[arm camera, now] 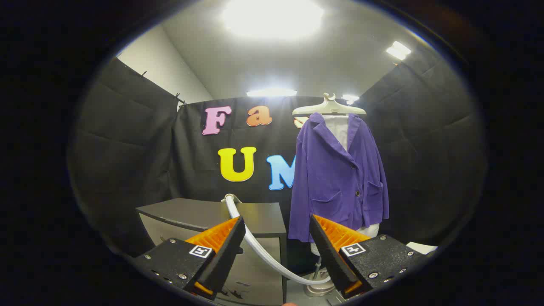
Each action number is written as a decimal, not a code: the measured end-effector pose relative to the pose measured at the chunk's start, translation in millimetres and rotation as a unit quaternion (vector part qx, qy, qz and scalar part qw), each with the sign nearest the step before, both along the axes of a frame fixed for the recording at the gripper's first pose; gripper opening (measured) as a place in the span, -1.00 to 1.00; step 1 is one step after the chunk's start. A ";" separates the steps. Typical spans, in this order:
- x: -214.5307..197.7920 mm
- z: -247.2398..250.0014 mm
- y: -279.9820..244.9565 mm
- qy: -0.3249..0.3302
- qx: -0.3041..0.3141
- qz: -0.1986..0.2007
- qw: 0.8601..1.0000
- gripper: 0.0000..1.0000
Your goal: Iron the clothes twice with a garment steamer, once on the left side and once on the right side.
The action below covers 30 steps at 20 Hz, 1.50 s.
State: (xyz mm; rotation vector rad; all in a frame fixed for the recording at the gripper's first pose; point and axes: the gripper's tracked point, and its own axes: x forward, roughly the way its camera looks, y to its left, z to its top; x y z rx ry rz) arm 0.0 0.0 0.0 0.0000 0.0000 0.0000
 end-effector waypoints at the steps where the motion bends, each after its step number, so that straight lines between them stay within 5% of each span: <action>1: -1.1 -1.9 -1.4 0.001 0.002 -0.002 1.000 0.87; 17: -5.2 16.0 -13.9 -0.014 0.012 -0.008 1.000 0.87; 30: 122.6 95.9 47.3 0.001 0.006 0.091 0.996 0.87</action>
